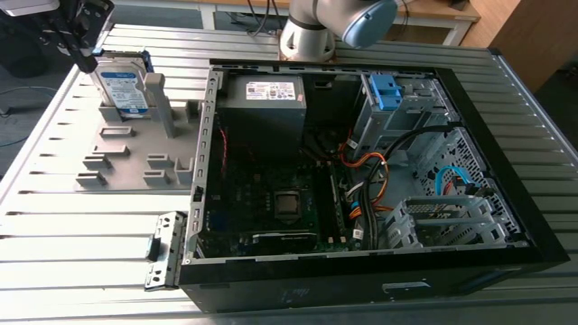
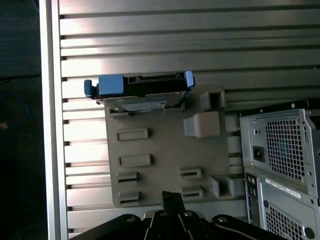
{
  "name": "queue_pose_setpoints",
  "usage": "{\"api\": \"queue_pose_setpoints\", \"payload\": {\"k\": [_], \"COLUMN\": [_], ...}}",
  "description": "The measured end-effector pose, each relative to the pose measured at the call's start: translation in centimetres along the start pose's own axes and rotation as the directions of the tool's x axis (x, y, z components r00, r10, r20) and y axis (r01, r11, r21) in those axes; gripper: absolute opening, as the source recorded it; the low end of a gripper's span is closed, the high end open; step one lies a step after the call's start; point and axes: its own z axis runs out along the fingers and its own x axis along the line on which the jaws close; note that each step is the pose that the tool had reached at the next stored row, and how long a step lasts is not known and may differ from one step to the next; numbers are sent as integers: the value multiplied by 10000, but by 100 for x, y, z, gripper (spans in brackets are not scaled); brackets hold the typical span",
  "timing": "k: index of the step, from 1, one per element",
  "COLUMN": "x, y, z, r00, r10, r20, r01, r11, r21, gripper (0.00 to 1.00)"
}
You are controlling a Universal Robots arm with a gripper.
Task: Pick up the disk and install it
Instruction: 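Reach for the disk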
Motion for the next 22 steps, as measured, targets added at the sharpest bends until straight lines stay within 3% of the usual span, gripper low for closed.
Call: {"api": "queue_pose_setpoints", "payload": {"k": [3,8,9,12,13,22], "x": [4,17,20,26,30,113], "y": [48,203,229,298,326,478], "z": [7,46,56,77,87,174], "r00": [10000,10000,10000,10000,10000,10000], "r10": [-1,-11,-14,-26,-28,-30], "r20": [1,3,7,33,38,39], "r01": [1,11,14,25,26,28], "r11": [10000,10000,10000,9990,9986,9985], "r21": [0,37,96,447,525,540], "gripper": [11,11,11,11,11,11]}}
